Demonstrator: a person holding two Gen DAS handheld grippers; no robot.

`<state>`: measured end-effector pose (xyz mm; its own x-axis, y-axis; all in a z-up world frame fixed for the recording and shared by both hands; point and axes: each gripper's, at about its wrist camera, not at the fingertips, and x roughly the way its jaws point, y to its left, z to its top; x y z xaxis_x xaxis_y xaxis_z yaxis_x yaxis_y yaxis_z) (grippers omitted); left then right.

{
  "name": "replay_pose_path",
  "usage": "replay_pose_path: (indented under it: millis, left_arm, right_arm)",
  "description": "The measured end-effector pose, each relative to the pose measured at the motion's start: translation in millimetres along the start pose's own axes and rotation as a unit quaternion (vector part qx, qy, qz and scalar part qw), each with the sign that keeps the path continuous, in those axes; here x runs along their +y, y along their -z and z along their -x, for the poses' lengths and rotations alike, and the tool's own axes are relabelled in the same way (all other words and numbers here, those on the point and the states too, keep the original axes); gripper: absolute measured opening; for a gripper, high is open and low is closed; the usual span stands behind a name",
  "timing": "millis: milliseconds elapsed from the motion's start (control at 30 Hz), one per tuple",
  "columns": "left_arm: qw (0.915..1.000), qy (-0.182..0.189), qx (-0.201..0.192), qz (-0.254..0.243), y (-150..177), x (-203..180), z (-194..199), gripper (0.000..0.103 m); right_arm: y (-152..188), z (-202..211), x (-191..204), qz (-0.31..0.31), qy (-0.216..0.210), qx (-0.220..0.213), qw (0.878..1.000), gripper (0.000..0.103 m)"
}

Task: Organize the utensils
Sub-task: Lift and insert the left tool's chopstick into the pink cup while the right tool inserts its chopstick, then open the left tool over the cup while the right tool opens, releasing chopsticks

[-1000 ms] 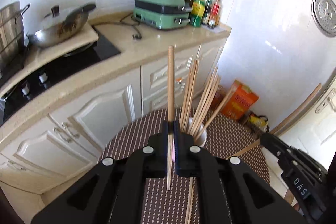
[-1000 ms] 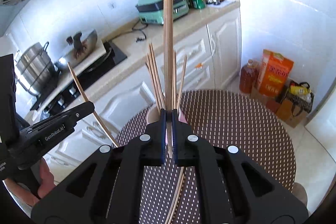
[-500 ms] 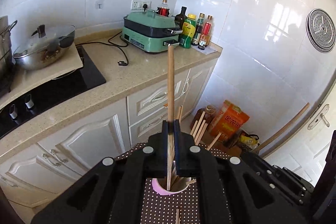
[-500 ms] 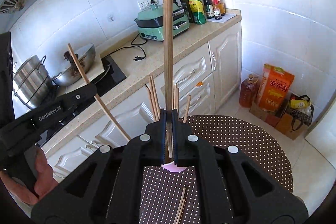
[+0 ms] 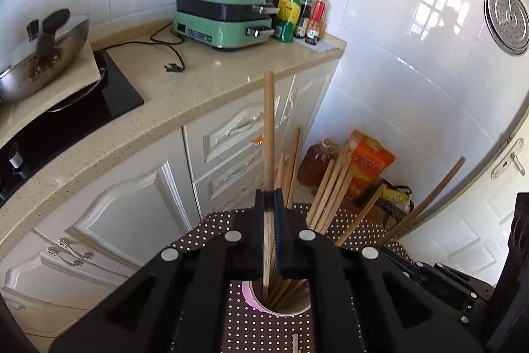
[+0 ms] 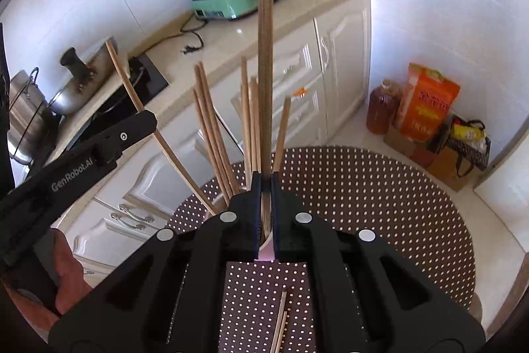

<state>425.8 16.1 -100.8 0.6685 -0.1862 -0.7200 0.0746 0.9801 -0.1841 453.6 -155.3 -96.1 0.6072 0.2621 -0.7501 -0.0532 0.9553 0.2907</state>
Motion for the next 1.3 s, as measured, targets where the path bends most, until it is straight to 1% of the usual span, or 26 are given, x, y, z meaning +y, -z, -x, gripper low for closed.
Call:
replay_pose_path:
  millis: [100,300,400,533,667,733,800,833,867,967,1100,1133,1167,1200,1267,1300]
  left_arm:
    - [0.9997,0.003,0.022,-0.006,6,2,-17,0.006]
    - [0.9988,0.002,0.047,-0.010,13,6,-40,0.006]
    - [0.9986,-0.001,0.050,-0.014,15,7,-46,0.006]
    - [0.9987,0.002,0.043,-0.025,16,5,-47,0.006]
    - [0.9979,0.002,0.051,-0.038,22,1,-54,0.006]
    - [0.9972,0.008,0.066,-0.035,26,3,-60,0.007]
    - [0.9958,0.019,0.089,-0.010,32,10,-69,0.007]
    - [0.9953,0.023,0.094,-0.003,34,13,-71,0.007]
    - [0.9954,0.024,0.092,-0.002,37,14,-70,0.007]
    - [0.9965,0.013,0.079,-0.023,43,10,-64,0.007]
    - [0.9964,0.016,0.075,-0.036,47,6,-58,0.008]
    - [0.9965,0.013,0.073,-0.036,47,6,-57,0.011]
    - [0.9967,0.013,0.072,-0.036,47,6,-55,0.020]
    - [0.9969,0.014,0.069,-0.036,48,7,-53,0.022]
    - [0.9974,0.013,0.058,-0.041,48,7,-49,0.023]
    - [0.9974,0.009,0.056,-0.045,48,7,-48,0.024]
  right_arm:
    - [3,-12,0,-0.003,0.006,0.015,1.000,0.005]
    - [9,-32,1,-0.010,0.010,0.039,0.999,0.006]
    - [8,-36,-1,-0.017,0.011,0.037,0.999,0.005]
    - [6,-42,-3,-0.025,0.007,0.041,0.999,0.006]
    - [5,-46,-2,-0.027,0.010,0.041,0.999,0.006]
    - [4,-48,-3,-0.027,0.007,0.039,0.999,0.006]
    - [4,-51,-2,-0.019,0.009,0.042,0.999,0.006]
    - [5,-51,-2,-0.018,0.010,0.042,0.999,0.006]
    - [5,-50,-3,-0.021,0.010,0.042,0.999,0.006]
    - [5,-49,-7,-0.030,0.003,0.047,0.998,0.006]
    - [6,-50,-8,-0.026,0.001,0.062,0.998,0.007]
    - [7,-49,-8,-0.024,0.002,0.062,0.998,0.007]
    - [8,-48,-8,-0.024,0.003,0.063,0.998,0.007]
    - [8,-48,-8,-0.024,0.003,0.065,0.998,0.008]
    - [10,-47,-8,-0.023,0.010,0.070,0.997,0.011]
    - [12,-46,-9,-0.023,0.013,0.071,0.997,0.015]
